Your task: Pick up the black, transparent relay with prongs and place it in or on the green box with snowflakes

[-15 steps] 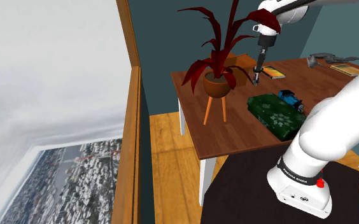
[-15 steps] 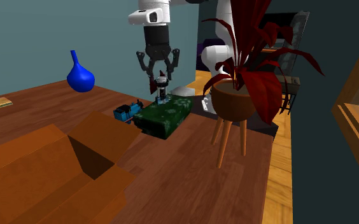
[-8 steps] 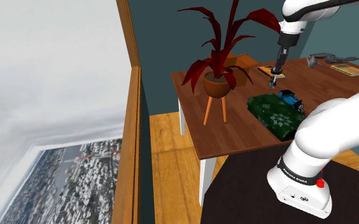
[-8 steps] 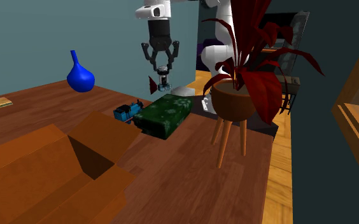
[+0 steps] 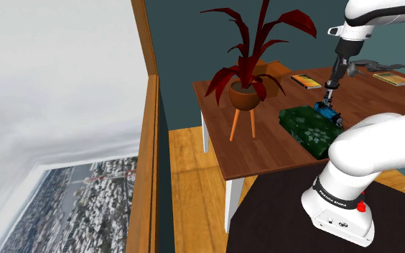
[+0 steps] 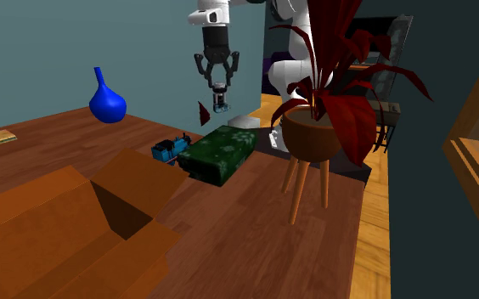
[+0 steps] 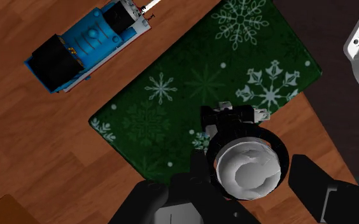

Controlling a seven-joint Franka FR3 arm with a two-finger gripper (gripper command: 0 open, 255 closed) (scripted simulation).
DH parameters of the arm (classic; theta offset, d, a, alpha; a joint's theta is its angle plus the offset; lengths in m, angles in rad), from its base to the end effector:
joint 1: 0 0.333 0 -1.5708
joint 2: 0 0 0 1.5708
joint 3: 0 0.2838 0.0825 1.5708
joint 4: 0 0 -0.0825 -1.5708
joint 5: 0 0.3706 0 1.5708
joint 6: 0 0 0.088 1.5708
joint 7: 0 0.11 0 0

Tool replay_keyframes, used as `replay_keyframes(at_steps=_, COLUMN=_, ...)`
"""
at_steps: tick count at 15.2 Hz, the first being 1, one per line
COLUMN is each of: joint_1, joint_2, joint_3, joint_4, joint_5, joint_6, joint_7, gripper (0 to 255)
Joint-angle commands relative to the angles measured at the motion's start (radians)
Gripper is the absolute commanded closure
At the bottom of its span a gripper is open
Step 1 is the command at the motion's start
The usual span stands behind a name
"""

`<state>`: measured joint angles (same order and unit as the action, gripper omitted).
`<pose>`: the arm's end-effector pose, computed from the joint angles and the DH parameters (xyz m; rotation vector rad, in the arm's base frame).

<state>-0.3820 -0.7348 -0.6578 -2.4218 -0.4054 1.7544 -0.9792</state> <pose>0.1469 -0.3506 0.4712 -3.0938 -0.2593 -0.0067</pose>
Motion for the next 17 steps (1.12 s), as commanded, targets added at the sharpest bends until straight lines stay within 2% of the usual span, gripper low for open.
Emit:
replay_keyframes(at_steps=1, joint_1=-0.005, joint_2=-0.002, joint_3=-0.009, joint_4=-0.022, joint_5=-0.009, joint_6=0.021, joint_7=-0.001, gripper=255)
replay_keyframes(at_steps=17, joint_1=-0.007, joint_2=0.059, joint_3=-0.112, joint_4=-0.186, joint_5=-0.072, joint_6=0.250, joint_7=0.004, gripper=255)
